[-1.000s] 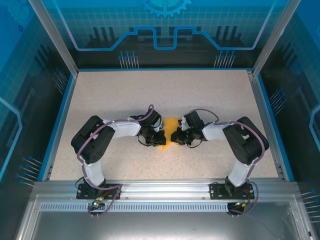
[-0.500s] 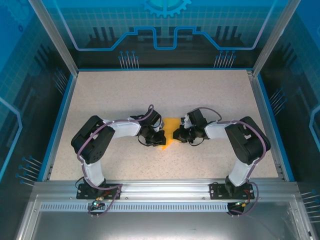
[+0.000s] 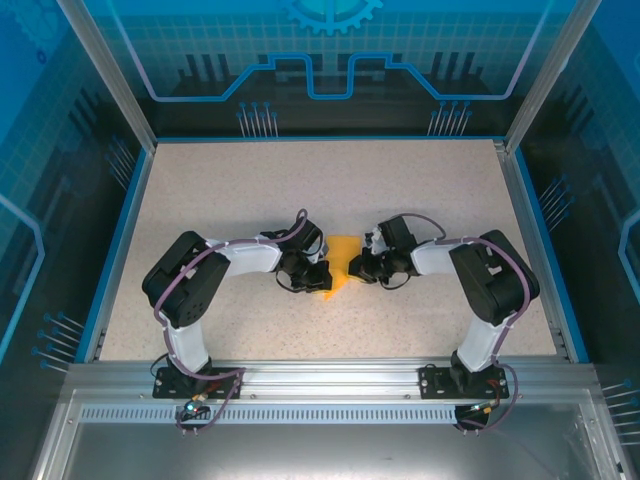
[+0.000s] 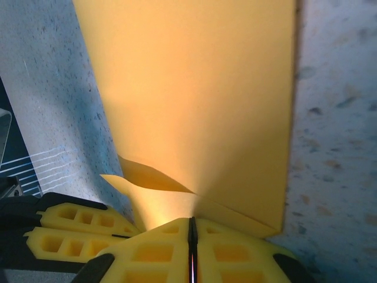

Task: Fold a paper plane with a square sheet of paper (pick it up from the middle)
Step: Third fold the triangle at the center of the table.

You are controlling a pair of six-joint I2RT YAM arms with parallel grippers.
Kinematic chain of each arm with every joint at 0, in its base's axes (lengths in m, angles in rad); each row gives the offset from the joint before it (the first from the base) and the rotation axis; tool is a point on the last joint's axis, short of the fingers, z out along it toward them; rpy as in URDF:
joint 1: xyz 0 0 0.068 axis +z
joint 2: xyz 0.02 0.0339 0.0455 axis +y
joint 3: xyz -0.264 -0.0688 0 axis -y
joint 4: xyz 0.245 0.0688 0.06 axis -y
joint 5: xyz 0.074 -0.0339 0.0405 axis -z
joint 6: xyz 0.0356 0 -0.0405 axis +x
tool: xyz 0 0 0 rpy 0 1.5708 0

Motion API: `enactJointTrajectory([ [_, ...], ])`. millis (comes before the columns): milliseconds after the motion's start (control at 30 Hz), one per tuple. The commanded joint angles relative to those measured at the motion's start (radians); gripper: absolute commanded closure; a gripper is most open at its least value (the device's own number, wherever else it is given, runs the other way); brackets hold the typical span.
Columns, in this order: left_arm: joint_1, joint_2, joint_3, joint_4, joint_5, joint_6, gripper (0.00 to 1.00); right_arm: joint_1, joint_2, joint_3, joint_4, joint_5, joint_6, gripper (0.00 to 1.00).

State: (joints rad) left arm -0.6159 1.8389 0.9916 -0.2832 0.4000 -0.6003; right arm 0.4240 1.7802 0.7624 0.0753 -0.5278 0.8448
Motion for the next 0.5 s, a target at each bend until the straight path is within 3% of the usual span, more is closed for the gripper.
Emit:
enactJointTrajectory([
  [0,0.009,0.025,-0.010,-0.058,-0.063,0.020,0.91,-0.044,-0.013,0.034,-0.036,0.008,-0.026,0.90],
  [467,0.008,0.019,-0.011,-0.063,-0.063,0.023,0.91,-0.079,0.030,0.058,-0.112,0.070,-0.081,0.90],
])
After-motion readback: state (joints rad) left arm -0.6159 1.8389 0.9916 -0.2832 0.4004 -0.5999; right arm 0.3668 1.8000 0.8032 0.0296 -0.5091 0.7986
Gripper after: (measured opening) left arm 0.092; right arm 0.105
